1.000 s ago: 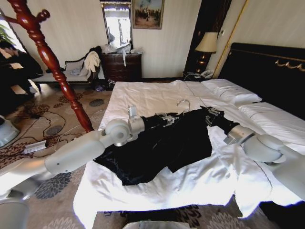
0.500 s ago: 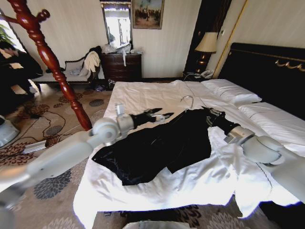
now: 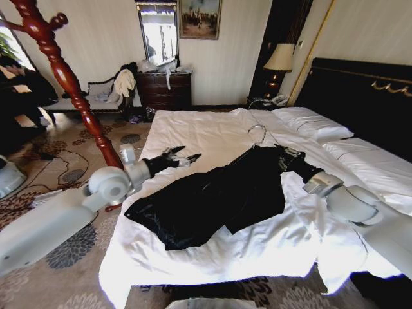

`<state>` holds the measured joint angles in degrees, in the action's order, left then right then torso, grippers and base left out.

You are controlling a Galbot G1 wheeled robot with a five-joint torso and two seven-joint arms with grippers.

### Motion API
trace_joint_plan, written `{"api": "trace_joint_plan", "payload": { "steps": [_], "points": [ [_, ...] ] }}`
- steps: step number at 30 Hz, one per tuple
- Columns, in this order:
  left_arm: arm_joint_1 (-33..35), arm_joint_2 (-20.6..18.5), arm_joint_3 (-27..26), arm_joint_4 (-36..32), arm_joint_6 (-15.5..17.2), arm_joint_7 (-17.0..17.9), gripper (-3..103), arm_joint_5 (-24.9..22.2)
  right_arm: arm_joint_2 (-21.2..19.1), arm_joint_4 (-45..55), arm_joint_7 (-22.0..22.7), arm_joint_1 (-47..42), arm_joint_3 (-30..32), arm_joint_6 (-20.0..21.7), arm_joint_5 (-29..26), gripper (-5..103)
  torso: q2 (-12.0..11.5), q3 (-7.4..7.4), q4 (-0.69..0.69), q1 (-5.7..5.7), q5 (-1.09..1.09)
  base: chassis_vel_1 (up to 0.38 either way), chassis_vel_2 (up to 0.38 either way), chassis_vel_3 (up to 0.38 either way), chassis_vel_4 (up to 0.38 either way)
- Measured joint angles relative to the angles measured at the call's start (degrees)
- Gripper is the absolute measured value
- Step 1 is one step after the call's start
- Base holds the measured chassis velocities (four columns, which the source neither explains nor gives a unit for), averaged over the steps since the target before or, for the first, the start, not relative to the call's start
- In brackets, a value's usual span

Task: Pick up the clothes from the bed and hang them on the clothes hanger.

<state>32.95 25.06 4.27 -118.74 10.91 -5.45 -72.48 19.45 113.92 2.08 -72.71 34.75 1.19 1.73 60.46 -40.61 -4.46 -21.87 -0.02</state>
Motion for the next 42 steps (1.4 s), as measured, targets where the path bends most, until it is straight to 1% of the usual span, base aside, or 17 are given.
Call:
{"api": "trace_joint_plan", "payload": {
  "steps": [2, 4, 7, 8, 12, 13, 15, 17, 18, 22, 24, 27, 34, 35, 37, 41, 42],
  "points": [
    [5.9, -1.3, -3.4, -0.4, -0.9, -1.1, 100, 4.5, 0.2, 0.0, 0.2, 0.0, 0.0, 0.6, -1.1, 19, 0.0, 0.00, 0.00, 0.00, 0.00, 0.000, 0.000, 0.000, 0.000],
    [7.8, -1.8, -4.2, -0.6, -1.3, -1.4, 100, 6.0, 0.2, 0.0, 0.2, 0.0, 0.0, 0.8, -1.4, 19, 0.0, 0.00, 0.01, 0.00, 0.00, 0.000, 0.000, 0.000, 0.000],
    [16.6, -2.5, -7.7, -1.1, -2.5, -2.6, 100, 11.1, 0.4, 0.1, 0.4, -0.1, 0.0, 1.3, -2.2, 19, 0.0, 0.00, -0.01, 0.00, 0.01, 0.000, 0.000, 0.000, 0.000],
    [16.6, -2.5, -7.7, -1.1, -2.5, -2.6, 100, 11.1, 0.4, 0.1, 0.4, -0.1, 0.0, 1.3, -2.2, 19, 0.0, 0.00, -0.01, 0.00, 0.01, 0.000, 0.000, 0.000, 0.000],
    [23.5, -1.6, -7.9, -0.6, -4.3, -3.9, 100, 19.0, 0.5, 1.0, 0.7, 0.0, 0.0, 2.5, -3.9, 19, 0.0, 0.00, -0.01, 0.01, 0.01, 0.000, 0.000, 0.000, 0.000],
    [23.5, -1.6, -7.9, -0.6, -4.3, -3.9, 100, 19.0, 0.5, 1.0, 0.7, 0.0, 0.0, 2.5, -3.9, 19, 0.0, 0.00, -0.01, 0.01, 0.01, 0.000, 0.000, 0.000, 0.000],
    [24.5, -0.4, -6.1, 0.0, -5.2, -3.9, 100, 22.4, 0.3, 1.4, 0.9, 0.1, 0.0, 3.1, -4.9, 19, 0.0, 0.00, 0.00, 0.01, 0.02, 0.000, 0.000, 0.000, 0.000],
    [24.3, 1.5, -3.8, 1.0, -6.2, -3.0, 100, 25.6, 0.2, 1.8, 1.0, 0.2, 0.1, 3.3, -5.5, 19, 0.0, 0.00, -0.01, 0.00, 0.01, 0.000, 0.000, 0.000, 0.000],
    [24.3, 1.5, -3.8, 1.0, -6.2, -3.0, 100, 25.6, 0.2, 1.8, 1.0, 0.2, 0.1, 3.3, -5.5, 19, 0.0, 0.00, -0.01, 0.00, 0.01, 0.000, 0.000, 0.000, 0.000],
    [20.3, 5.2, 1.7, 3.3, -9.1, -0.8, 100, 31.1, 0.2, 2.2, 1.1, 0.0, 0.4, 3.6, -6.1, 19, 0.0, 0.00, -0.01, 0.00, 0.02, 0.000, 0.000, 0.000, 0.000],
    [19.3, 6.0, 2.6, 3.7, -9.6, -0.3, 100, 31.7, 0.2, 2.2, 1.1, 0.0, 0.4, 3.6, -6.1, 19, 0.0, 0.00, -0.01, 0.00, 0.02, 0.000, 0.000, 0.000, 0.000],
    [15.1, 9.3, 5.9, 5.9, -10.5, 2.4, 100, 32.8, 0.4, 2.1, 1.1, -0.3, 0.3, 3.7, -6.1, 19, 0.0, 0.00, -0.01, 0.00, 0.02, 0.000, 0.000, 0.000, 0.000],
    [7.9, 13.9, 12.9, 10.2, -11.2, 4.4, 100, 35.5, 0.5, 2.6, 1.1, -0.2, 0.2, 3.9, -6.1, 19, 0.0, 0.00, -0.02, -0.01, 0.02, 0.000, 0.000, 0.000, 0.000],
    [5.4, 15.5, 15.7, 11.7, -11.5, 4.6, 100, 37.8, 0.4, 2.7, 1.1, -0.1, 0.2, 4.0, -6.2, 19, 0.0, -0.01, -0.01, -0.01, 0.03, 0.000, 0.000, 0.000, 0.000],
    [4.7, 16.0, 16.5, 12.3, -11.6, 4.7, 100, 38.7, 0.4, 2.7, 1.1, 0.0, 0.2, 4.1, -6.2, 19, 0.0, 0.00, -0.01, -0.01, 0.02, 0.000, 0.000, 0.000, 0.000],
    [0.8, 19.4, 20.4, 17.3, -13.5, 4.8, 100, 46.9, 0.5, 2.7, 1.1, -0.3, 0.5, 4.2, -6.3, 19, 0.0, -0.01, -0.01, -0.01, 0.02, 0.000, 0.000, 0.000, 0.000],
    [0.6, 19.8, 20.6, 17.6, -13.6, 4.9, 100, 47.5, 0.5, 2.6, 1.1, -0.3, 0.5, 4.2, -6.3, 19, 0.0, -0.01, 0.00, -0.01, 0.02, 0.000, 0.000, 0.000, 0.000]
  ]
}}
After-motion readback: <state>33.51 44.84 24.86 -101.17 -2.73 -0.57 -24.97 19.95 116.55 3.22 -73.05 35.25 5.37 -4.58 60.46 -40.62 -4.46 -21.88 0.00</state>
